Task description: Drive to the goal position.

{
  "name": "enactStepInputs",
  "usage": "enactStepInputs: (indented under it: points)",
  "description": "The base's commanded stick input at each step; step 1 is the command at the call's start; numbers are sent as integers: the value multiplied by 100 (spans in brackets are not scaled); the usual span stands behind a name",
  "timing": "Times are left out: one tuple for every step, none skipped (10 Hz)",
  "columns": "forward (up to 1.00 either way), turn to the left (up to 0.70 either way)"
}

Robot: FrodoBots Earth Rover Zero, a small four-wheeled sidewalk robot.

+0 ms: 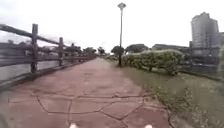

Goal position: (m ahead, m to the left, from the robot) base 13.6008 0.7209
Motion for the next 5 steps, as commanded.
enactStepInputs:
  points:
    - [98,0]
    - [98,0]
    - [98,0]
    - [98,0]
    - [98,0]
